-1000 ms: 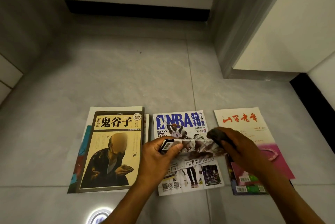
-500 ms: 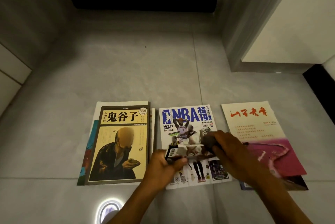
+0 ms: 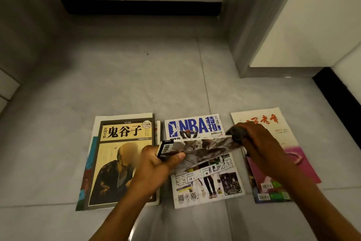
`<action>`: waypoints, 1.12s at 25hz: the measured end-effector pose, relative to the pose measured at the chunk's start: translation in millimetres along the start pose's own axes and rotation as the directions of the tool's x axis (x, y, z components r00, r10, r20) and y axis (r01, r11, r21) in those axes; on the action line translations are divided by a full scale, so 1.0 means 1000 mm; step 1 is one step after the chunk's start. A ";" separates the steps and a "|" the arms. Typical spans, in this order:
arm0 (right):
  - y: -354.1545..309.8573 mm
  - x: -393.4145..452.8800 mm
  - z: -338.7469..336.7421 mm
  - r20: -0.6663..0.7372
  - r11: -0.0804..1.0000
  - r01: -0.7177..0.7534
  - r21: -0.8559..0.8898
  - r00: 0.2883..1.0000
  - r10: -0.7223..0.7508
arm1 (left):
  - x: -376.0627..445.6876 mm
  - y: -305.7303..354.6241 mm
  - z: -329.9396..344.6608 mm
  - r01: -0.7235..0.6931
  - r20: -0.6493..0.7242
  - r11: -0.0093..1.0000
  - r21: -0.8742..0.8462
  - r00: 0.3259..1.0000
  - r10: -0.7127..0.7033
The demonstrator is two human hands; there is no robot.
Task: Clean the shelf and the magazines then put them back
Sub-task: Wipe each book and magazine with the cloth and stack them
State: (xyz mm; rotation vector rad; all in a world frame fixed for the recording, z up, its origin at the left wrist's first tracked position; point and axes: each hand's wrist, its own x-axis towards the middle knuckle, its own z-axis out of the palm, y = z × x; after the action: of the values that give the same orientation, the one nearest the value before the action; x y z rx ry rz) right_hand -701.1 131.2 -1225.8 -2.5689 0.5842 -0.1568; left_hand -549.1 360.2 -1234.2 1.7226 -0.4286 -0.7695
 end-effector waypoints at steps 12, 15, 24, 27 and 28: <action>0.005 0.001 -0.009 -0.073 0.998 0.016 0.069 0.997 -0.011 | 0.000 0.014 -0.005 -0.029 -0.042 0.999 -0.024 0.999 0.028; 0.016 -0.003 -0.018 -0.066 0.811 -0.133 0.569 0.976 0.206 | -0.001 0.003 0.000 0.017 -0.062 0.995 -0.100 0.998 -0.023; -0.029 0.007 -0.030 -0.185 0.694 -0.064 0.717 0.943 0.278 | 0.003 0.044 -0.032 0.146 0.439 0.988 0.058 0.885 -0.156; -0.065 0.003 -0.028 -0.173 0.770 -0.002 0.638 0.974 0.146 | 0.013 0.062 -0.013 -0.139 0.558 0.862 0.487 0.809 -0.185; -0.080 0.004 -0.026 -0.173 0.794 0.038 0.607 0.981 0.084 | 0.012 0.060 0.001 -0.223 0.531 0.804 0.551 0.837 -0.131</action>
State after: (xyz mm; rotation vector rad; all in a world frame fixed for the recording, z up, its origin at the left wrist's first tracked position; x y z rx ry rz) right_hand -673.2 180.8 -1164.0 -1.9219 0.5254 -0.5047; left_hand -534.5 334.7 -1180.6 2.0329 -1.2223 -1.1855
